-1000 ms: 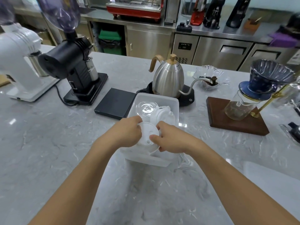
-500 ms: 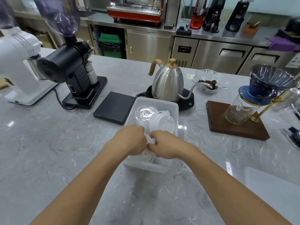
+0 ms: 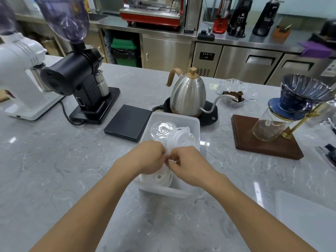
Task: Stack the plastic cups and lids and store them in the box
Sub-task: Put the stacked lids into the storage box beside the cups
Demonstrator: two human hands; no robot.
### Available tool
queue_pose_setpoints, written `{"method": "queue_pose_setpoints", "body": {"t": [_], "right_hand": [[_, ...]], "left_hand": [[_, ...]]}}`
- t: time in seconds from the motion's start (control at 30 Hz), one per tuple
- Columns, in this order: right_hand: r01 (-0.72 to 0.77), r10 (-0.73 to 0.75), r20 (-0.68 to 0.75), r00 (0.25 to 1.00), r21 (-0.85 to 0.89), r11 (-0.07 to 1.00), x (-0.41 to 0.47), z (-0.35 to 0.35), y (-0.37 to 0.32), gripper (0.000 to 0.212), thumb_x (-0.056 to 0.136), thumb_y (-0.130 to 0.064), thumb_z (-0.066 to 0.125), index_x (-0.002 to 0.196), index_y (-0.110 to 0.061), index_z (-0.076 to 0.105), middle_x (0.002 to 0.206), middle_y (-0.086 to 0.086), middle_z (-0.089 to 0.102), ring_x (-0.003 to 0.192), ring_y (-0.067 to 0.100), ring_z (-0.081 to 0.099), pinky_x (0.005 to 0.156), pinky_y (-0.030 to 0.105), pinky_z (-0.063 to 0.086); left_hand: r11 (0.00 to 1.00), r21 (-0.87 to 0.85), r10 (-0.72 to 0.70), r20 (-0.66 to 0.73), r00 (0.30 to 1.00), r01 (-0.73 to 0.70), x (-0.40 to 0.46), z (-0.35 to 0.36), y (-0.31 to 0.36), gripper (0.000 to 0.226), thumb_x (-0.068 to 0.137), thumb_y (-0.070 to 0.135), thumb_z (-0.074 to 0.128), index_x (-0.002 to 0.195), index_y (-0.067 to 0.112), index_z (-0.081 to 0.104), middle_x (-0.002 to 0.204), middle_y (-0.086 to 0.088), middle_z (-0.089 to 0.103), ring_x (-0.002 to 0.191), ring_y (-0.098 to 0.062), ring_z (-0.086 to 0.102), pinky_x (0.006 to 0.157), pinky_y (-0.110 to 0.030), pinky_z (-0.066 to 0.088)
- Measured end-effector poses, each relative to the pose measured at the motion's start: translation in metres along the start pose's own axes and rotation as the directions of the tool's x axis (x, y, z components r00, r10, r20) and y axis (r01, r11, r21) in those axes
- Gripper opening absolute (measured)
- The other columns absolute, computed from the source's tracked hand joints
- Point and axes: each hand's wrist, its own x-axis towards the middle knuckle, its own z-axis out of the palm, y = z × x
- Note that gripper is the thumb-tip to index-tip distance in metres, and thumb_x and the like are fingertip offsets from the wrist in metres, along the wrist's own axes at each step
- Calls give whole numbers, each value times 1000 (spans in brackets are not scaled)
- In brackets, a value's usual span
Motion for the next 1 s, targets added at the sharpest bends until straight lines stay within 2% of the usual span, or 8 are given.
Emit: {"method": "queue_pose_setpoints", "body": {"t": [0.07, 0.13, 0.2, 0.3, 0.4, 0.57, 0.77, 1.0], "right_hand": [[29, -25, -120, 992, 35, 999, -4, -2, 6, 21, 92, -27, 57, 103, -14, 71, 87, -3, 68, 81, 13, 60, 72, 28, 49], [54, -35, -238, 971, 74, 996, -8, -3, 13, 20, 91, -23, 60, 106, -16, 71, 95, -4, 70, 85, 8, 59, 79, 24, 50], [79, -46, -344, 938, 84, 993, -11, -2, 18, 15, 89, -19, 64, 102, -18, 71, 96, -5, 69, 88, 7, 59, 82, 21, 48], [91, -70, -449, 891, 25, 996, -7, -5, 24, 21, 82, -16, 70, 103, -17, 67, 103, -3, 65, 99, 15, 59, 89, 26, 45], [40, -77, -358, 931, -110, 993, 8, -13, 33, 59, 73, -34, 70, 127, -17, 53, 126, -1, 55, 121, 20, 49, 106, 33, 31], [-59, 27, -94, 995, -360, 931, 31, -20, 39, 103, 69, -52, 71, 152, -16, 21, 151, 1, 34, 150, 23, 13, 122, 49, -4], [-45, -2, -133, 991, -355, 934, 34, -25, 31, 77, 80, -37, 69, 145, -18, 34, 142, 1, 48, 141, 20, 32, 121, 45, 0], [106, -119, -72, 990, -160, 981, 24, -49, 26, 78, 83, -25, 72, 150, -20, 32, 154, -3, 38, 144, 17, 29, 116, 29, 21]], "left_hand": [[995, -102, -6, -57, 998, 0, 2, -3, 1, 56, 101, 50, 44, 65, 7, 51, 63, -9, 52, 62, -23, 47, 52, -32, 33], [974, -225, -30, -151, 988, -5, 4, -6, 3, 63, 96, 55, 51, 65, 1, 54, 65, -20, 55, 60, -29, 50, 54, -37, 37], [951, -308, -97, -253, 963, 15, 7, -7, 5, 53, 95, 50, 57, 84, -2, 67, 79, -18, 68, 78, -31, 64, 65, -40, 47], [932, -358, -185, -316, 931, 64, 13, -7, 16, 45, 92, 47, 62, 100, 3, 66, 95, -12, 73, 91, -27, 65, 76, -39, 50], [924, -367, -230, -321, 919, 103, 18, -5, 26, 39, 88, 47, 66, 86, 8, 56, 94, -19, 74, 76, -24, 55, 65, -37, 47], [874, -471, -295, -320, 900, 119, 24, 6, 27, 44, 81, 45, 73, 99, 9, 57, 89, -8, 72, 84, -22, 62, 55, -28, 37], [841, -530, -304, -293, 907, 110, 28, 8, 26, 48, 77, 45, 76, 105, 13, 54, 92, -2, 71, 89, -20, 64, 63, -30, 44], [756, -652, -311, -278, 909, 60, 10, 4, 18, 53, 77, 54, 73, 112, 21, 52, 86, 3, 74, 80, -11, 68, 66, -31, 53]]}}
